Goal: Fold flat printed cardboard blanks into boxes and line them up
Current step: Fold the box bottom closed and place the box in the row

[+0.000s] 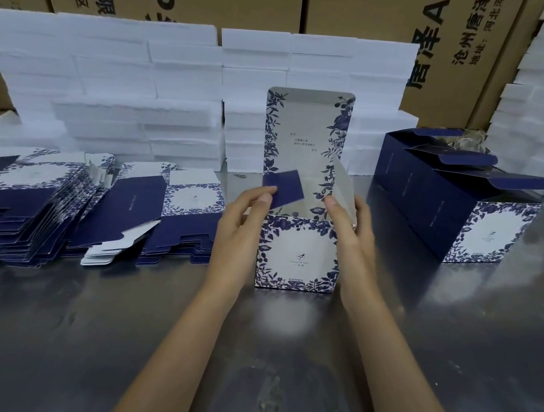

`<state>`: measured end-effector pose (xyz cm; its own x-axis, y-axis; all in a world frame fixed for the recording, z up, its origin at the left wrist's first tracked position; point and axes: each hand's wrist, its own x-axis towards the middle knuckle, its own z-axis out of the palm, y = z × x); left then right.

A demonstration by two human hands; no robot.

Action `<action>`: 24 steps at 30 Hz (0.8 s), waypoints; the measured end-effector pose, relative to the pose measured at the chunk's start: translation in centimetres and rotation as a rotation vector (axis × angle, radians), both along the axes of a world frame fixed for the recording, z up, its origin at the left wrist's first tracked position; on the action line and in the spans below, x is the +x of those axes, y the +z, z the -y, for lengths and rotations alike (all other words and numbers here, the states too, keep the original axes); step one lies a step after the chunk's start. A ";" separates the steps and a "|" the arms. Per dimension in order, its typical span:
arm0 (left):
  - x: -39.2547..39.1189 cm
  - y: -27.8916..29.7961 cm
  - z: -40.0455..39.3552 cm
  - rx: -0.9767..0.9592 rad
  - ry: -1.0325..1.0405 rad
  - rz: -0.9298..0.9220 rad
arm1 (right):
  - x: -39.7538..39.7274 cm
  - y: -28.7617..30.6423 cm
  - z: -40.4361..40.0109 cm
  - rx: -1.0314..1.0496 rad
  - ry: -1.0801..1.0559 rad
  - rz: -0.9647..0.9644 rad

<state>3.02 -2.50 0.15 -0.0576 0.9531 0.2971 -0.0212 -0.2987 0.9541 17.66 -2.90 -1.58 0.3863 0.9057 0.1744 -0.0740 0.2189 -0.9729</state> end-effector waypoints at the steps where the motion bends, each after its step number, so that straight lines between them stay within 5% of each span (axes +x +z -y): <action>1: 0.0 0.1 0.1 -0.004 0.021 0.001 | 0.1 0.1 0.1 0.020 -0.009 0.003; 21: -2.0 1.1 0.0 -0.018 0.035 -0.081 | 0.0 -0.7 -0.6 0.071 0.239 0.014; 24: -1.8 1.1 0.1 -0.046 0.024 0.021 | 0.4 -0.7 -0.8 0.058 0.264 -0.047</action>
<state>1.18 -2.56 1.21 -0.0866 0.9640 0.2512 -0.0344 -0.2549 0.9663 18.08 -2.13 -2.27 0.1472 0.9652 0.2163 -0.1806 0.2412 -0.9535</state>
